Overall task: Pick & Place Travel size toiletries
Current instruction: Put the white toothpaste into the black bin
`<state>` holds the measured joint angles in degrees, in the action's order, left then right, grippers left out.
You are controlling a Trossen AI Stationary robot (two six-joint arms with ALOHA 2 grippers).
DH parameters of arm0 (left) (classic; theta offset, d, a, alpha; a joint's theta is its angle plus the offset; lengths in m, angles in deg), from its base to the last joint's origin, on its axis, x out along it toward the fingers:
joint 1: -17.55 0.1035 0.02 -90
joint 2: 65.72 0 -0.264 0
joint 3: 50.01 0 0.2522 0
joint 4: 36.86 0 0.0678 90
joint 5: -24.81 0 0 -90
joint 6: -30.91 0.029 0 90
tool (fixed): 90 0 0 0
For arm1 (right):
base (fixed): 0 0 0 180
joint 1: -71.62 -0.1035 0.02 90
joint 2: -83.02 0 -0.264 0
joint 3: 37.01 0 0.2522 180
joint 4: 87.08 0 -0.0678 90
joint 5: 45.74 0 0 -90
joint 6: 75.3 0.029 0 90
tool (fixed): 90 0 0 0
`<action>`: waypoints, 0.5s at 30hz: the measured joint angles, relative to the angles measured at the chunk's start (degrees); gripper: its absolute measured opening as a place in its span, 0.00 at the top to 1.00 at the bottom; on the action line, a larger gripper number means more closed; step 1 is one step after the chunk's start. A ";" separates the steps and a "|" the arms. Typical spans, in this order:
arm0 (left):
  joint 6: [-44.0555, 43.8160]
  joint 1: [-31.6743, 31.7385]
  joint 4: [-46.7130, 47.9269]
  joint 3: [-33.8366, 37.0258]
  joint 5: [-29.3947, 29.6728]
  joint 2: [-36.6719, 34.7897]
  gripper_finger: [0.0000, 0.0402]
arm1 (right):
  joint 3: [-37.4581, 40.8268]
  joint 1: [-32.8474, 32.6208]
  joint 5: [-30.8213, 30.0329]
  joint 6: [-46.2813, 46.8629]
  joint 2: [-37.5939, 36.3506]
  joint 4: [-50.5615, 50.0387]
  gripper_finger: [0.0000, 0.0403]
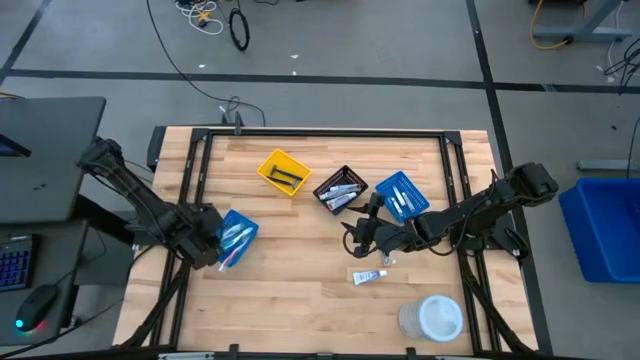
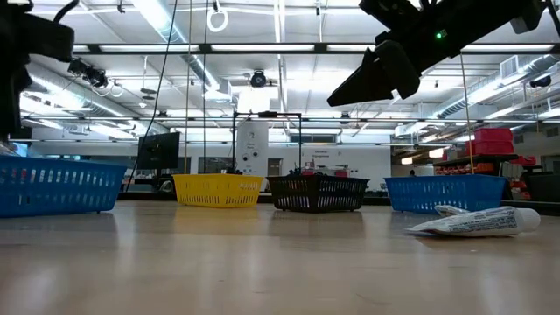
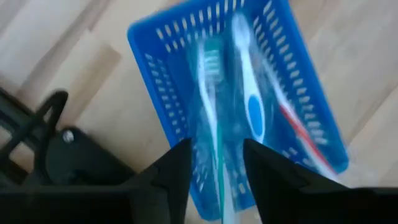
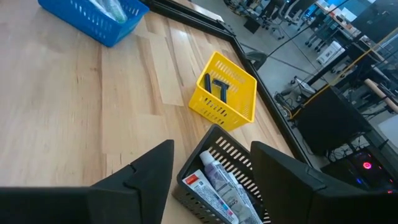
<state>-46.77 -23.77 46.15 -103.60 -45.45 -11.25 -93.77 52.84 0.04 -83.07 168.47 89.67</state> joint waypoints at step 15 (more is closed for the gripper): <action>16.33 0.63 -22.32 0.00 14.20 6.28 0.47 | 0.00 0.43 13.41 0.02 0.02 0.48 0.43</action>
<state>-30.44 -23.14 23.83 -103.60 -31.25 -4.97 -93.77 53.27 13.45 -83.05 168.49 90.15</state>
